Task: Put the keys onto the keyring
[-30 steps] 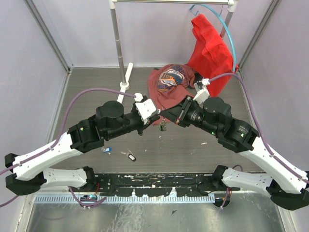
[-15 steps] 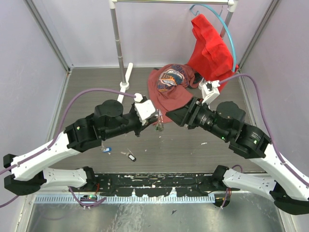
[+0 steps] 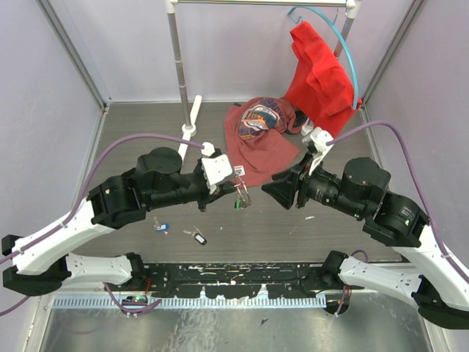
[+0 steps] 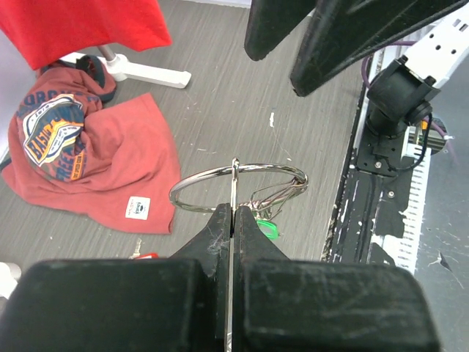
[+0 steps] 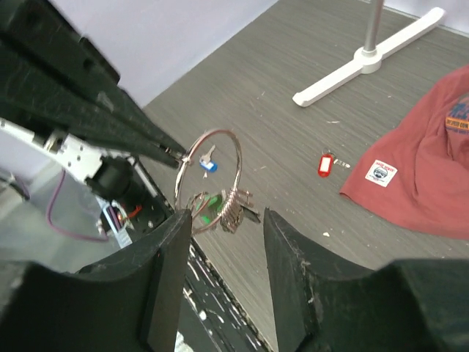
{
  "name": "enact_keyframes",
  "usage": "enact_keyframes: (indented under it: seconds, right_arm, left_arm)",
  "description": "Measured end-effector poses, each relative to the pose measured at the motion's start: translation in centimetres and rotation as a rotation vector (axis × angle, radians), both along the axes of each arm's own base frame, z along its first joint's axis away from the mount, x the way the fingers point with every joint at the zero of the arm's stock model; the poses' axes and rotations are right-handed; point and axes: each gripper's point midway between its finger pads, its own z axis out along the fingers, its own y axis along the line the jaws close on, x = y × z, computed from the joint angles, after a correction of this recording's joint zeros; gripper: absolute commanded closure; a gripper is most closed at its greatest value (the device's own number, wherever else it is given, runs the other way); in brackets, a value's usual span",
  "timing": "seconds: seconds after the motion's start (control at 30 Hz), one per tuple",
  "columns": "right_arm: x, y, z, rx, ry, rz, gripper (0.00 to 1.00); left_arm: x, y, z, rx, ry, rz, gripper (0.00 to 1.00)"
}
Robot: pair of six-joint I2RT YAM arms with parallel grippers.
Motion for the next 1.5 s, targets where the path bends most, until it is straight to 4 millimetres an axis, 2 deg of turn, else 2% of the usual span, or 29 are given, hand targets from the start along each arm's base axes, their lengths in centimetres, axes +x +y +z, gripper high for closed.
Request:
enact_keyframes:
  seconds: [0.17, 0.3, 0.4, 0.5, 0.6, 0.67, 0.73, 0.93, 1.1, 1.5]
  right_arm:
    - [-1.5, -0.1, 0.1, -0.070, -0.089, 0.115, 0.43]
    - [-2.0, -0.8, 0.6, -0.079, -0.182, 0.144, 0.41]
    - [-2.2, -1.5, 0.3, -0.077, -0.236, 0.142, 0.48]
    - [-2.3, -2.0, 1.2, -0.038, -0.255, 0.116, 0.60]
    - [-1.9, -1.7, 2.7, 0.009, -0.188, 0.079, 0.57]
    - [-1.4, -0.9, 4.2, 0.058, -0.107, 0.055, 0.52]
    - [-1.0, 0.3, 4.8, 0.107, -0.011, 0.039, 0.48]
    - [-0.6, 2.4, 2.3, 0.189, 0.283, -0.020, 0.44]
    - [-0.6, 3.6, 1.1, 0.230, 0.430, -0.038, 0.45]
    - [0.0, 5.0, -0.3, 0.274, 0.548, -0.066, 0.50]
  left_arm:
    - [-0.7, 0.1, 0.4, 0.004, 0.013, -0.033, 1.00]
    - [-1.2, 0.3, 0.7, 0.007, 0.022, -0.052, 1.00]
    - [-1.3, 0.4, 0.6, 0.013, 0.027, -0.058, 1.00]
    - [-1.3, 0.4, 0.5, 0.017, 0.030, -0.058, 1.00]
    - [-1.3, 0.5, 0.5, 0.016, 0.028, -0.056, 1.00]
    - [-1.2, 0.6, 0.7, 0.013, 0.024, -0.049, 1.00]
    - [-1.1, 0.8, 0.8, 0.011, 0.018, -0.039, 1.00]
    - [-0.5, 1.4, 0.9, 0.012, -0.008, -0.001, 1.00]
    - [0.0, 1.4, 0.8, 0.016, -0.031, 0.018, 1.00]
    - [0.5, 1.2, 1.4, 0.000, -0.070, 0.024, 1.00]
